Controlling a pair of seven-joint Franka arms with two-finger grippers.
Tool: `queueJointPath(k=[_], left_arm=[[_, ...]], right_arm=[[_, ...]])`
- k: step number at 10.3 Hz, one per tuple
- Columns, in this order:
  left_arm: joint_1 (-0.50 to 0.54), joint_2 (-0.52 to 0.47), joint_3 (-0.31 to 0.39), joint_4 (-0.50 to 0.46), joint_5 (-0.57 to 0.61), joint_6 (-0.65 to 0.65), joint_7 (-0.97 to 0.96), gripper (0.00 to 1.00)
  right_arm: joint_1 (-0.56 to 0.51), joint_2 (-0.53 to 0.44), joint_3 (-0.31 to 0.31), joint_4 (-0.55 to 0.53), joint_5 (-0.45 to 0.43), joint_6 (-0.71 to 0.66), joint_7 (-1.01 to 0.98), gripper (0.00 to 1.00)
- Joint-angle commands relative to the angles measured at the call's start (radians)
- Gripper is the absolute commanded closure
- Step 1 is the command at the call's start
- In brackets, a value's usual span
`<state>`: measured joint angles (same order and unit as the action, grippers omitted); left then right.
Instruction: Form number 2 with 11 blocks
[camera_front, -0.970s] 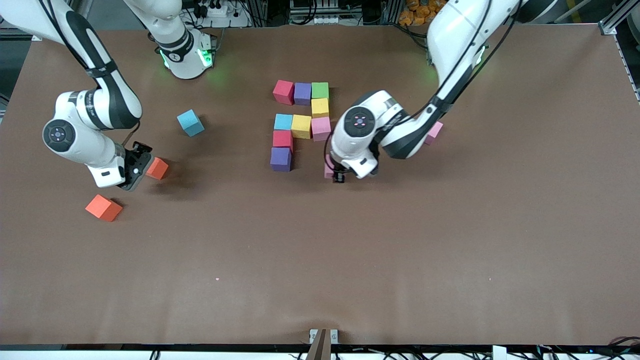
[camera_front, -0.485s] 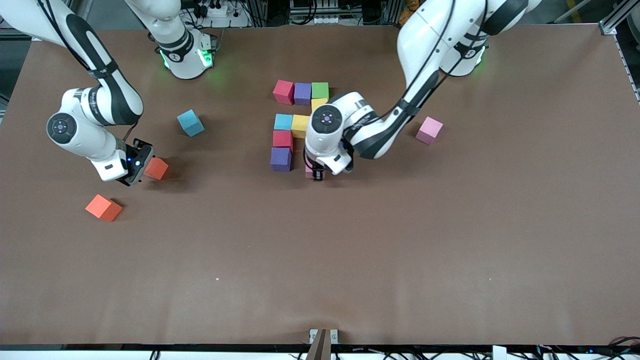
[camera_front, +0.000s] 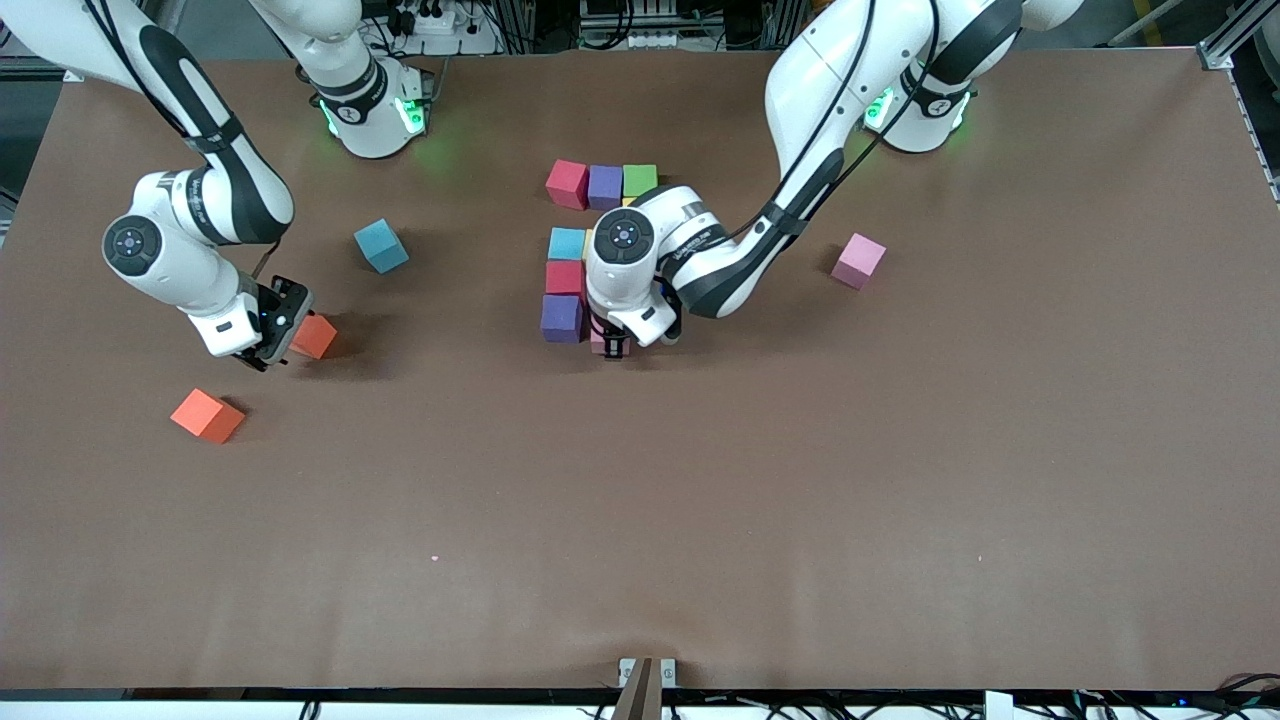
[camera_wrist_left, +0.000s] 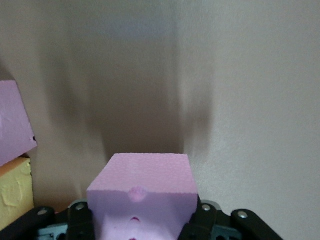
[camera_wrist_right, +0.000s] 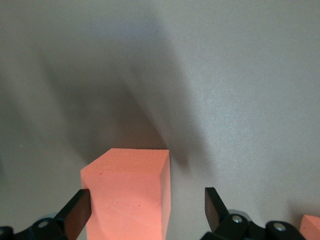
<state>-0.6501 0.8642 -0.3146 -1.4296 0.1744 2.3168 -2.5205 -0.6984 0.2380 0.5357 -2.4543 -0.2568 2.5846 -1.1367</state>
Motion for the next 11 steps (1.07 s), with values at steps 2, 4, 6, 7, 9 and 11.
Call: queueJointPath(k=[2, 4, 6, 7, 9, 11], left_arm=[[-0.063, 0.039, 0.052, 0.067, -0.018, -0.017, -0.027, 0.85], [-0.071, 0.048, 0.052, 0.073, -0.018, -0.016, -0.027, 0.84], [-0.078, 0.056, 0.052, 0.074, -0.018, -0.011, -0.027, 0.84], [-0.082, 0.058, 0.052, 0.077, -0.018, -0.011, -0.027, 0.84], [-0.092, 0.061, 0.052, 0.077, -0.018, -0.011, -0.027, 0.84], [-0.094, 0.059, 0.052, 0.077, -0.016, -0.011, -0.027, 0.2]], right_arm=[[-0.033, -0.023, 0.038, 0.012, 0.013, -0.068, -0.035, 0.0], [-0.047, -0.022, 0.04, 0.023, 0.017, -0.092, -0.055, 0.0], [-0.053, -0.02, 0.038, 0.018, 0.028, -0.089, -0.075, 0.0], [-0.065, -0.014, 0.038, 0.006, 0.036, -0.078, -0.084, 0.0], [-0.069, 0.0, 0.038, -0.012, 0.037, -0.036, -0.087, 0.0], [-0.064, 0.026, 0.036, -0.032, 0.037, 0.037, -0.089, 0.0]])
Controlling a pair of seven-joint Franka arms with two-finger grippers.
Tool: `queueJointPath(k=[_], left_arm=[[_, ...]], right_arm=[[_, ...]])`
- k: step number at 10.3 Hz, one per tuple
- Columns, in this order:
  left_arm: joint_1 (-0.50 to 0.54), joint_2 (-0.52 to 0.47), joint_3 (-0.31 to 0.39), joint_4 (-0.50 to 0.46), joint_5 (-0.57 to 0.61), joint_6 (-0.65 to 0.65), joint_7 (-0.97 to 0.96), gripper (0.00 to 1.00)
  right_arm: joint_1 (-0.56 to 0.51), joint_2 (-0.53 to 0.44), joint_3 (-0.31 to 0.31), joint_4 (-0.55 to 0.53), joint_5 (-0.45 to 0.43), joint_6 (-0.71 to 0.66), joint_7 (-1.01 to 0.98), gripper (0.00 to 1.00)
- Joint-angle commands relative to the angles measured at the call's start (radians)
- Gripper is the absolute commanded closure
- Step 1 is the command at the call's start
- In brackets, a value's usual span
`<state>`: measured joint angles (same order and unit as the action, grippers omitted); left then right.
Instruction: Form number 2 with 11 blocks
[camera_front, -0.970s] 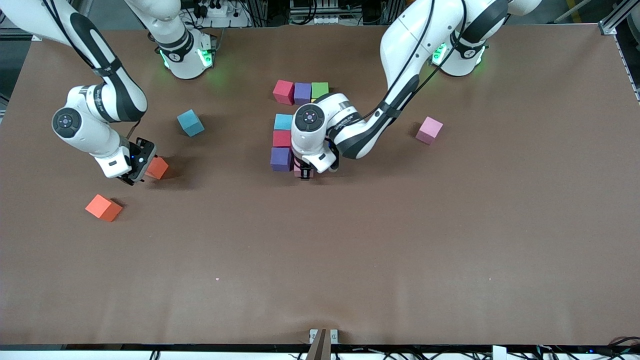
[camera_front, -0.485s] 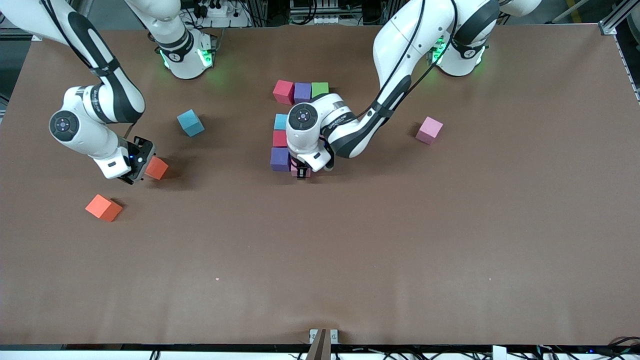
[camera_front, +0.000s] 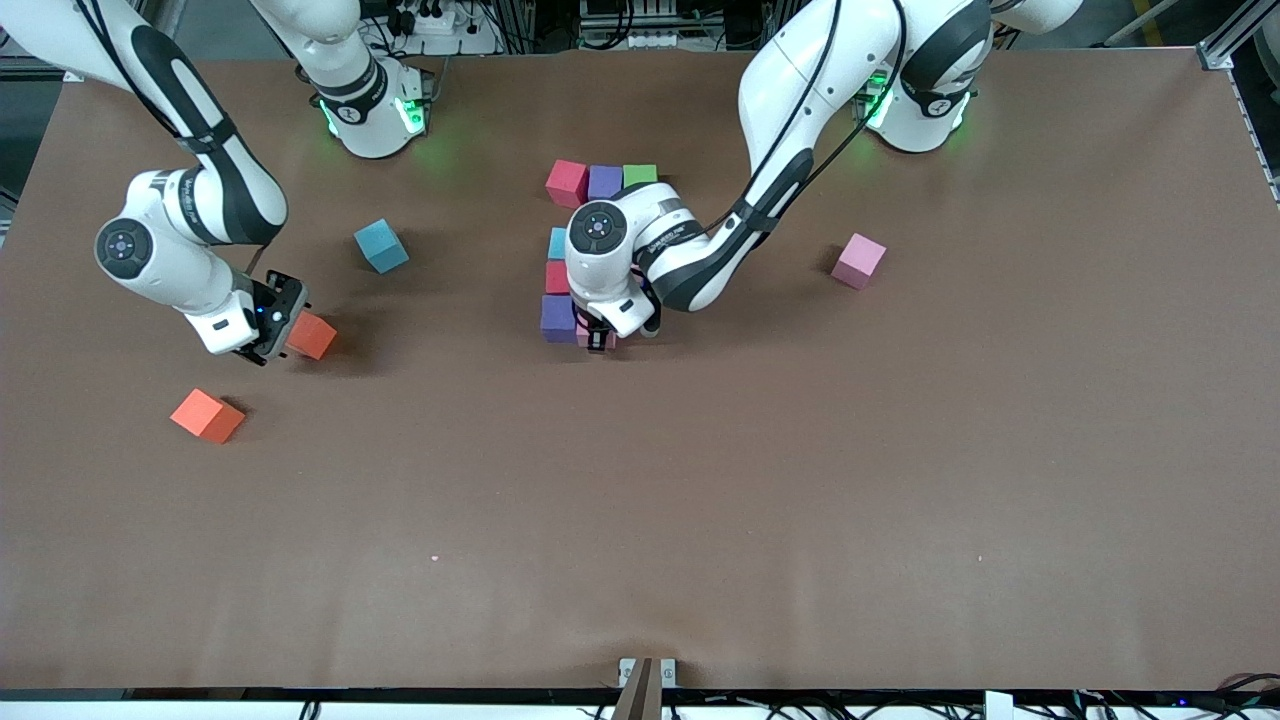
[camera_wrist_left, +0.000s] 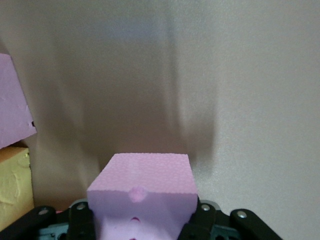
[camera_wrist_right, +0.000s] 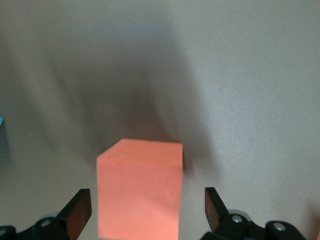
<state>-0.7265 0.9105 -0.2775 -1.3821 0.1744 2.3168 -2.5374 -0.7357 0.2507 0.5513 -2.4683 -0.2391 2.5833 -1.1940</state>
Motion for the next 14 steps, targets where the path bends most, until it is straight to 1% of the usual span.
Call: queueJointPath(k=[1, 2, 3, 4, 5, 6, 7, 8, 9, 10, 11, 13, 14], left_arm=[[-0.017, 0.008, 0.015, 0.026, -0.015, -0.013, -0.011, 0.0], [-0.016, 0.001, 0.015, 0.025, -0.015, -0.017, -0.009, 0.0], [-0.008, -0.014, 0.015, 0.025, -0.015, -0.027, -0.008, 0.0], [-0.002, -0.03, 0.015, 0.025, -0.015, -0.054, -0.006, 0.0], [0.008, -0.047, 0.014, 0.025, -0.007, -0.091, -0.001, 0.0], [0.012, -0.064, 0.011, 0.02, -0.004, -0.124, 0.006, 0.0], [0.013, -0.087, 0.008, 0.012, -0.006, -0.151, 0.018, 0.0], [0.015, -0.106, 0.006, 0.009, -0.012, -0.175, 0.035, 0.0], [0.033, -0.132, 0.005, -0.001, -0.015, -0.2, 0.051, 0.0], [0.042, -0.159, 0.001, -0.021, -0.015, -0.215, 0.064, 0.0], [0.056, -0.198, 0.001, -0.073, -0.015, -0.22, 0.089, 0.0], [0.094, -0.309, -0.008, -0.245, -0.015, -0.202, 0.176, 0.0], [0.126, -0.362, -0.024, -0.334, -0.015, -0.188, 0.23, 0.0]], right_arm=[[-0.024, 0.015, 0.019, -0.018, 0.02, 0.047, -0.032, 0.0], [-0.024, 0.022, 0.019, -0.018, 0.02, 0.051, -0.032, 0.0], [-0.022, 0.03, 0.019, -0.018, 0.018, 0.058, -0.032, 0.07], [-0.019, 0.028, 0.019, -0.017, 0.018, 0.063, -0.032, 0.2], [-0.019, 0.027, 0.019, -0.014, 0.017, 0.063, -0.032, 0.46], [-0.017, 0.018, 0.021, -0.014, 0.017, 0.063, -0.021, 0.66], [-0.014, -0.005, 0.027, -0.012, 0.017, 0.057, -0.013, 0.69], [0.002, -0.042, 0.044, -0.011, 0.02, 0.051, -0.004, 0.7], [0.012, -0.074, 0.068, -0.006, 0.02, 0.049, 0.032, 0.7], [0.033, -0.1, 0.112, 0.014, 0.02, 0.034, 0.095, 0.7], [0.079, -0.116, 0.154, 0.056, 0.02, -0.004, 0.202, 0.7], [0.246, -0.105, 0.162, 0.176, 0.02, -0.078, 0.397, 0.7], [0.3, -0.093, 0.162, 0.234, 0.023, -0.144, 0.481, 0.7]])
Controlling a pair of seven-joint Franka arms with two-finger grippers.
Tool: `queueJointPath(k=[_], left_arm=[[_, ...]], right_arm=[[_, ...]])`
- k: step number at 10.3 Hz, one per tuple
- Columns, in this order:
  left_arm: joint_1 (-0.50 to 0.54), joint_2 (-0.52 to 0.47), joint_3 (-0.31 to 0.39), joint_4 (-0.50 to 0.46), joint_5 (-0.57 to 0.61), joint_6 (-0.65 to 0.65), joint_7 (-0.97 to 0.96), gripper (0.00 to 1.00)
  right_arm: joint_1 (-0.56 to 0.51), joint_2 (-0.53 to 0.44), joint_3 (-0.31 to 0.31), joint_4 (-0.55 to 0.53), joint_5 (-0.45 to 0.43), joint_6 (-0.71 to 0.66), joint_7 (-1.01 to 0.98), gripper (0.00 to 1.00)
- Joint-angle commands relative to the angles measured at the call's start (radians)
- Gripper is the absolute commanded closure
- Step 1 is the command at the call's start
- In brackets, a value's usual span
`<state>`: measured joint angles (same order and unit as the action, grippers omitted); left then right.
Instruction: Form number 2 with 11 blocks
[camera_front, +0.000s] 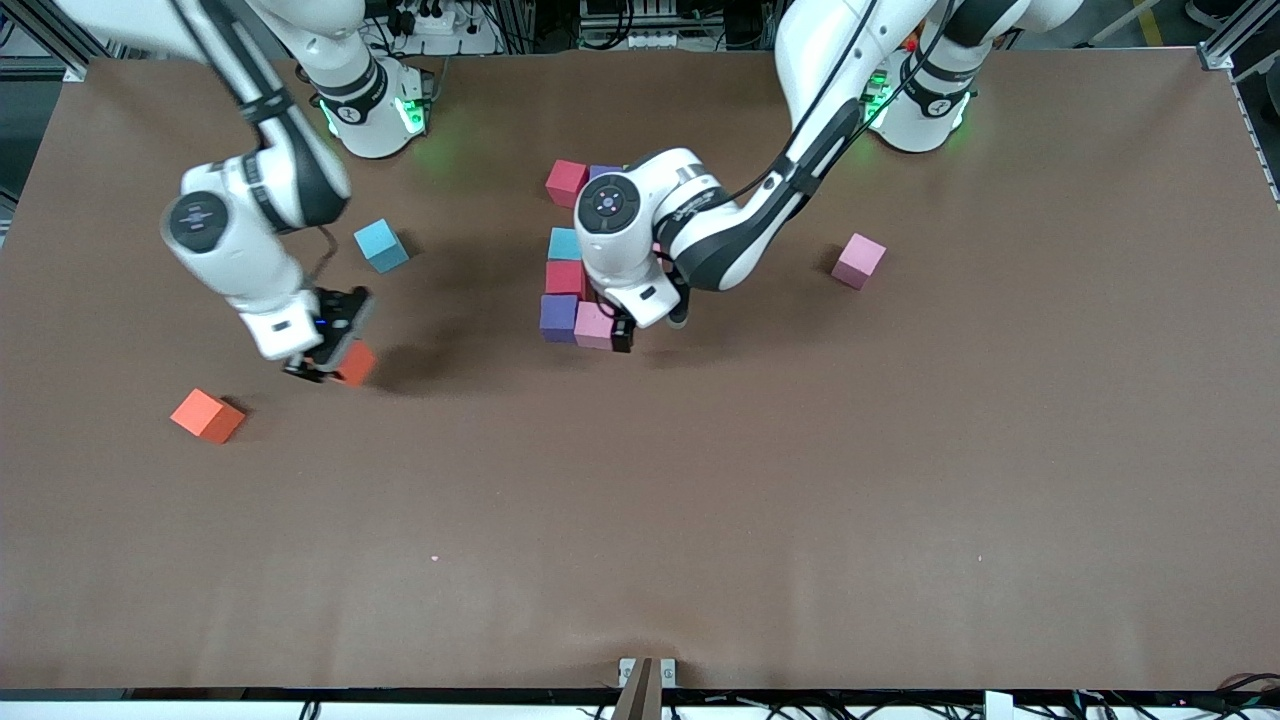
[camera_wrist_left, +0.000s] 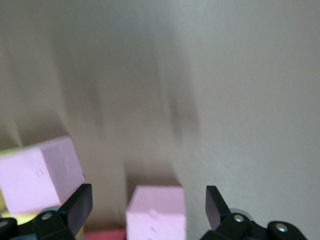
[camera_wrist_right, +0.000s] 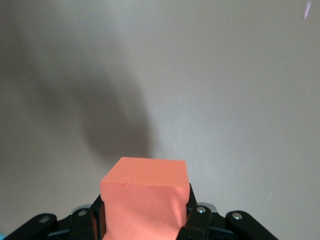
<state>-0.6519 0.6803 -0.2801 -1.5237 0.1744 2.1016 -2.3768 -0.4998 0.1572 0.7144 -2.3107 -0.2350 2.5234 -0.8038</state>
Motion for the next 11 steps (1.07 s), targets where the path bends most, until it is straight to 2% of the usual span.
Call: queueJointPath(k=[1, 3, 7, 8, 10, 11], left_arm=[[0.095, -0.181, -0.04, -0.285, -0.015, 0.052, 0.118, 0.0], [0.167, -0.261, -0.057, -0.45, -0.013, 0.086, 0.224, 0.0], [0.322, -0.392, -0.06, -0.676, -0.013, 0.087, 0.437, 0.0], [0.366, -0.416, -0.06, -0.697, -0.013, 0.087, 0.482, 0.0], [0.466, -0.447, -0.059, -0.676, -0.015, 0.086, 0.578, 0.0], [0.515, -0.453, -0.059, -0.646, -0.015, 0.081, 0.641, 0.0]], right_arm=[[0.123, 0.016, -0.001, 0.1, 0.035, -0.106, 0.183, 0.7], [0.26, 0.07, -0.004, 0.152, 0.048, -0.104, 0.325, 0.69], [0.4, 0.143, -0.013, 0.243, 0.049, -0.097, 0.414, 0.69], [0.459, 0.159, -0.035, 0.266, 0.034, -0.097, 0.422, 0.69], [0.68, 0.211, -0.175, 0.353, -0.01, -0.097, 0.423, 0.68], [0.758, 0.249, -0.209, 0.402, -0.004, -0.097, 0.425, 0.68]])
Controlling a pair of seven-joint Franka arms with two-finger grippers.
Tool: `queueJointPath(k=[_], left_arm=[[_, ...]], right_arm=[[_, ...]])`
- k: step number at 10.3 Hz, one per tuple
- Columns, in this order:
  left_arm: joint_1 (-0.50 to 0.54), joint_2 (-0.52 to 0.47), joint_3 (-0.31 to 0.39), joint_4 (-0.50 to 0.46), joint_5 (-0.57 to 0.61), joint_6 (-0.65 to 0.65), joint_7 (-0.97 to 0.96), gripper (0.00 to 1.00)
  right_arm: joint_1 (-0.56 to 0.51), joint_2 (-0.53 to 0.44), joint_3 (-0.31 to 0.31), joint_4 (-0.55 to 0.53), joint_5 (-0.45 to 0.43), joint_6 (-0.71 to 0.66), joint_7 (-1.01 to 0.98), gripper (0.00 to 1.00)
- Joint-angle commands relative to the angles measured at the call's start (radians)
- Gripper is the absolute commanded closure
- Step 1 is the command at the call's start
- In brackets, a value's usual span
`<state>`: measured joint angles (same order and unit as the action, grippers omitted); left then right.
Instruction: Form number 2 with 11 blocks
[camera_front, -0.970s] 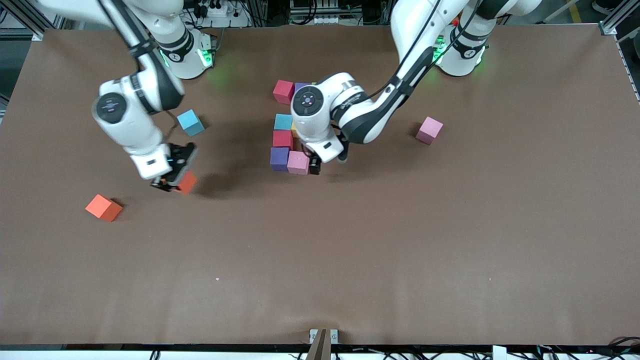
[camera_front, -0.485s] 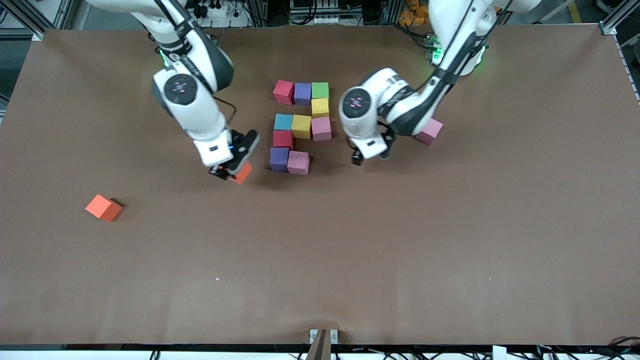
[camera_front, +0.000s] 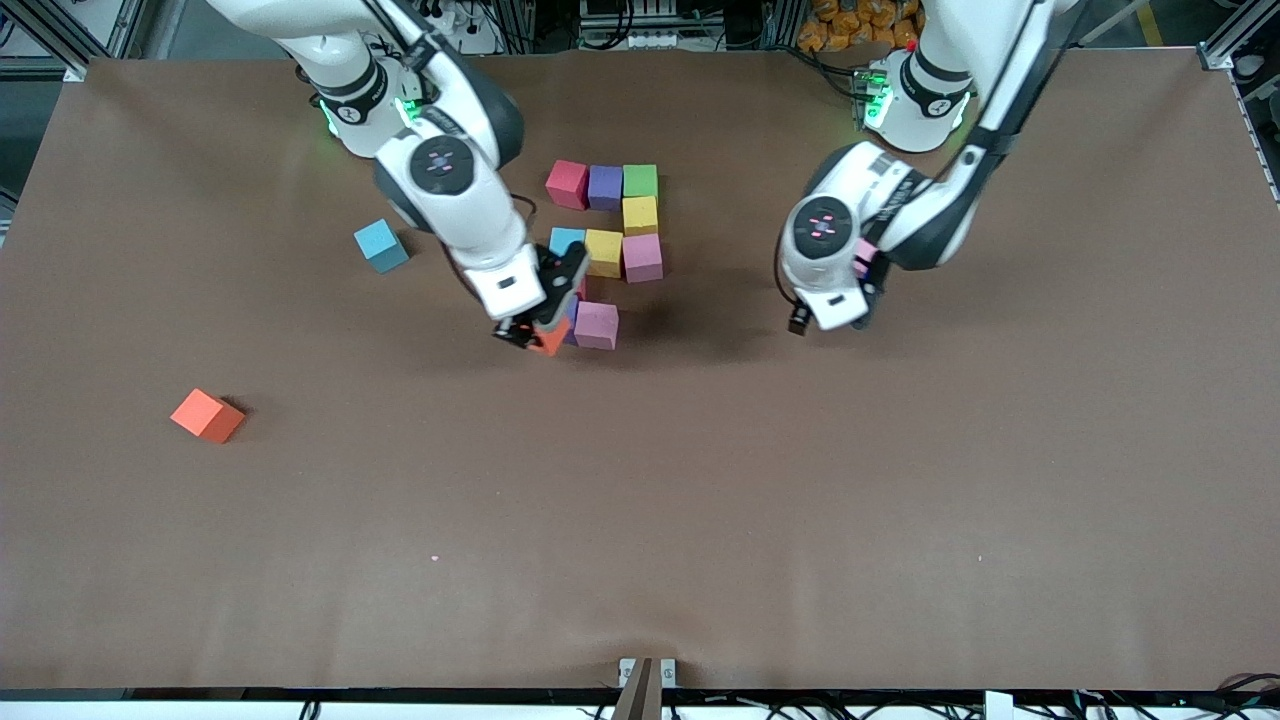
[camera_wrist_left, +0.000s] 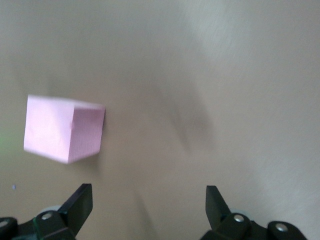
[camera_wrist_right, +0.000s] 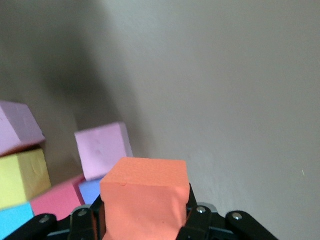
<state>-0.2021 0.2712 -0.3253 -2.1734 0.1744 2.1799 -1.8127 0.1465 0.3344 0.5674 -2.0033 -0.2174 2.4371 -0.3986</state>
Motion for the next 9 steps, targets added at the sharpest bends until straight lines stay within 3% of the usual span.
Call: queueJointPath(k=[1, 4, 9], left_arm=[[0.09, -0.046, -0.012, 0.032, -0.015, -0.003, 0.125, 0.0], [0.154, -0.033, -0.008, 0.113, -0.006, -0.006, 0.203, 0.0], [0.181, -0.018, -0.006, 0.155, -0.018, -0.019, 0.19, 0.0]], right_arm=[[0.175, 0.116, -0.093, 0.142, -0.022, -0.007, 0.023, 0.68], [0.388, 0.222, -0.23, 0.251, -0.016, -0.009, 0.029, 0.68], [0.425, 0.282, -0.239, 0.259, -0.022, 0.022, 0.014, 0.68]])
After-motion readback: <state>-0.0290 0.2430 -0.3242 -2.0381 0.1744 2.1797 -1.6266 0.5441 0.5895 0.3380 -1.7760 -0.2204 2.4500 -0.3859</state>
